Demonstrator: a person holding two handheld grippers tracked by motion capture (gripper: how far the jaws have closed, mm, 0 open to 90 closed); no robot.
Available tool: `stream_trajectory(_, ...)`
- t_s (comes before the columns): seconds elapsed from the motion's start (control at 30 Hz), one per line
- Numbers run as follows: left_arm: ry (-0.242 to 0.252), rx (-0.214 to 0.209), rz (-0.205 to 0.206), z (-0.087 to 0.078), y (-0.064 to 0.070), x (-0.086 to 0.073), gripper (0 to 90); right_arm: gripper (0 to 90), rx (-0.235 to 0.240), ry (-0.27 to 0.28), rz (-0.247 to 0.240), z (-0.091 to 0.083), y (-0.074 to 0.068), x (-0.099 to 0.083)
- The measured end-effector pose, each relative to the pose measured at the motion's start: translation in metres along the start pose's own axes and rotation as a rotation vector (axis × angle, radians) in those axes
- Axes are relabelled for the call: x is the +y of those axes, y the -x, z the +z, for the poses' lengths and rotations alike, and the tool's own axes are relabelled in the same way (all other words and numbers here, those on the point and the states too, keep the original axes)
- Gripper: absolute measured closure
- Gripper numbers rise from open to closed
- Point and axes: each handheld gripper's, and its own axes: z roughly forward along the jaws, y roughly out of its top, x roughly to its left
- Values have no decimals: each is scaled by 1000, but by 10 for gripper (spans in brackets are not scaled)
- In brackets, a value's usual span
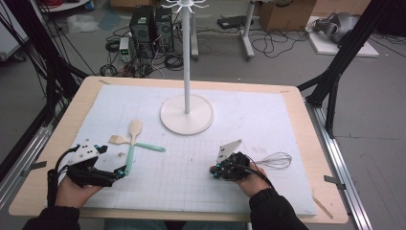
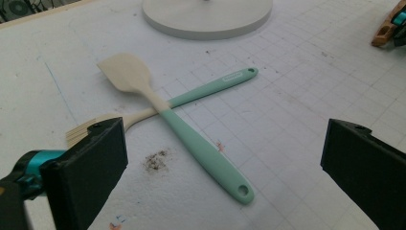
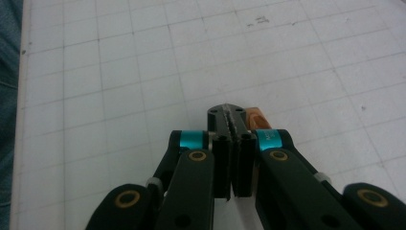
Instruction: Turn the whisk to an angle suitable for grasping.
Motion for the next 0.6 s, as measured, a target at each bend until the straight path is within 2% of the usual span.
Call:
stream_trajectory(0.37,-1,3,1,-1,-1,0,25,892,-24,-23,-16,8,2,9)
stream_trajectory(0.6,-1,1,3,0,-1,0,25,892,-43,-19,3,9,6,9)
